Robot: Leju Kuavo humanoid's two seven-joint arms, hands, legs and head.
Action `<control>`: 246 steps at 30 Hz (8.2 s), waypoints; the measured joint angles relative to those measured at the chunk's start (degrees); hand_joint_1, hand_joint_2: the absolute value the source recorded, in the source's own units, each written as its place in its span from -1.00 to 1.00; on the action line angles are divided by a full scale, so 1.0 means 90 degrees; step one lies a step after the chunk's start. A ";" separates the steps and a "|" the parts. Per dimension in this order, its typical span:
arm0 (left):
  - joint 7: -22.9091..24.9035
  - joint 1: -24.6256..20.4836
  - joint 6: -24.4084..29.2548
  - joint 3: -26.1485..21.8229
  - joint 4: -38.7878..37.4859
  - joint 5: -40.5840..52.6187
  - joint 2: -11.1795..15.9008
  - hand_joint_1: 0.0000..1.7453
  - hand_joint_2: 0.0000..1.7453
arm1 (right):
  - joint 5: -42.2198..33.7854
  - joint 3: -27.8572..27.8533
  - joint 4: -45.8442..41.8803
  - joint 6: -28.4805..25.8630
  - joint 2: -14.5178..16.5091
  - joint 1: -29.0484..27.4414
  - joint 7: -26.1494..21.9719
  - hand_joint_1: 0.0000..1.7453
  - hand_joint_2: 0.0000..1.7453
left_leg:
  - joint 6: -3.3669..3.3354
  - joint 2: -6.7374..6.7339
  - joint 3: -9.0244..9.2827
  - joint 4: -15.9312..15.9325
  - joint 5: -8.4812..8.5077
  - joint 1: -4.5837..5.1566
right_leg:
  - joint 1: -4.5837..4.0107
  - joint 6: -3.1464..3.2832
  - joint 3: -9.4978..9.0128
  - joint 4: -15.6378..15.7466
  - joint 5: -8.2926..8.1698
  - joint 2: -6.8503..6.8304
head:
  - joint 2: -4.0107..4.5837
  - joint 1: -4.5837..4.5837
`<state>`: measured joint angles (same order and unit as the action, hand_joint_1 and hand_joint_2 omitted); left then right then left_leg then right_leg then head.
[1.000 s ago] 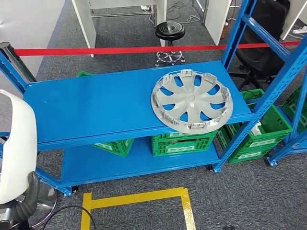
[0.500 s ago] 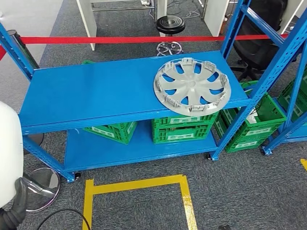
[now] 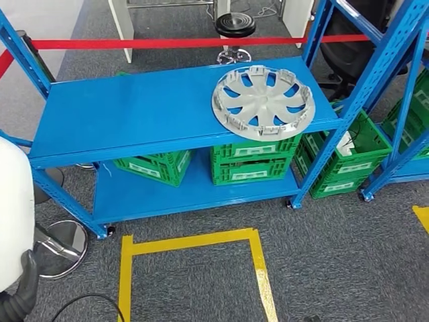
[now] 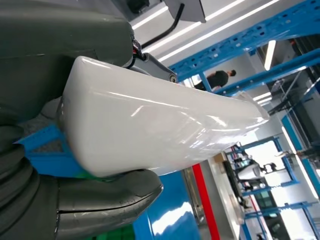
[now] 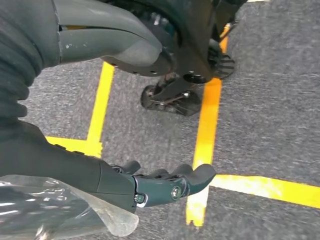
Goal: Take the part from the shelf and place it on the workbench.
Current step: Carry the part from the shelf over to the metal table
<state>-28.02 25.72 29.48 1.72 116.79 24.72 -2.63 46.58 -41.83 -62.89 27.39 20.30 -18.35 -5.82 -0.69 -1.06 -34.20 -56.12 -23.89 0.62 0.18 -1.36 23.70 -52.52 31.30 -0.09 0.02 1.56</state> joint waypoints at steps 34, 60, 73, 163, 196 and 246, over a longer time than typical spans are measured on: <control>-0.0431 0.0154 -0.0180 -0.0226 0.0162 -0.0342 -0.0128 0.98 1.00 | -0.0740 0.0238 0.0708 -0.0491 -0.0198 0.0285 -0.0259 -1.00 1.00 | 0.0207 0.0056 -0.0346 -0.0944 -0.0978 -0.0105 | 0.0027 0.0166 0.0188 -0.0168 -0.0016 -0.0054 | 0.0000 0.0013; -0.0570 0.0225 -0.0279 -0.0434 0.0282 -0.0384 -0.0325 0.98 1.00 | -0.1390 0.1175 0.0640 -0.0768 -0.0521 0.0214 -0.0076 -1.00 1.00 | 0.0023 0.0201 -0.0200 -0.0241 0.0118 -0.0015 | 0.0020 -0.0003 -0.0160 -0.0231 0.0319 0.0259 | -0.0001 0.0048; -0.0709 0.0269 -0.0355 -0.0549 0.0299 -0.0315 -0.0388 0.98 1.00 | -0.1912 0.1839 0.0630 -0.1128 -0.0789 -0.0075 0.0066 -1.00 1.00 | 0.0128 -0.0215 0.0890 -0.0386 -0.0610 -0.0065 | 0.0002 0.0104 0.0691 -0.0430 -0.0323 -0.0575 | -0.0001 -0.0004; -0.1130 0.0078 0.0085 -0.1013 0.0334 -0.0875 -0.0791 0.98 1.00 | -0.3427 0.3915 0.0525 -0.2203 -0.1754 -0.0455 0.0619 -1.00 1.00 | 0.0127 -0.0135 0.0053 -0.0823 -0.0581 -0.0080 | 0.0090 0.0064 0.0564 -0.0574 -0.0002 -0.0571 | -0.0002 -0.0130; -0.1216 -0.0023 0.0435 -0.1197 0.0341 -0.0970 -0.0949 0.98 1.00 | -0.3982 0.4538 0.0542 -0.2574 -0.2066 -0.0481 0.0762 -1.00 1.00 | 0.0028 -0.0367 0.0241 -0.0321 -0.0459 -0.0004 | 0.0061 -0.0011 0.0370 -0.0515 0.0113 -0.0704 | -0.0001 -0.0153; -0.1259 -0.0090 0.0566 -0.1307 0.0356 -0.1133 -0.1009 0.98 1.00 | -0.5423 0.6039 0.0551 -0.3497 -0.2750 -0.0378 0.0857 -1.00 1.00 | 0.0086 0.0868 0.0269 -0.0246 -0.0450 -0.0098 | 0.0172 -0.0066 0.0569 -0.0550 -0.0133 0.0386 | -0.0001 -0.0106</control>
<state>-39.35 24.91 34.58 -10.04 119.99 14.53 -11.71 -2.23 12.52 -57.93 -4.08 -4.45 -21.75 1.90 0.09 6.75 -31.78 -58.33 -27.94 -0.26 1.73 -1.95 28.82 -57.47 30.10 3.38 0.02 0.60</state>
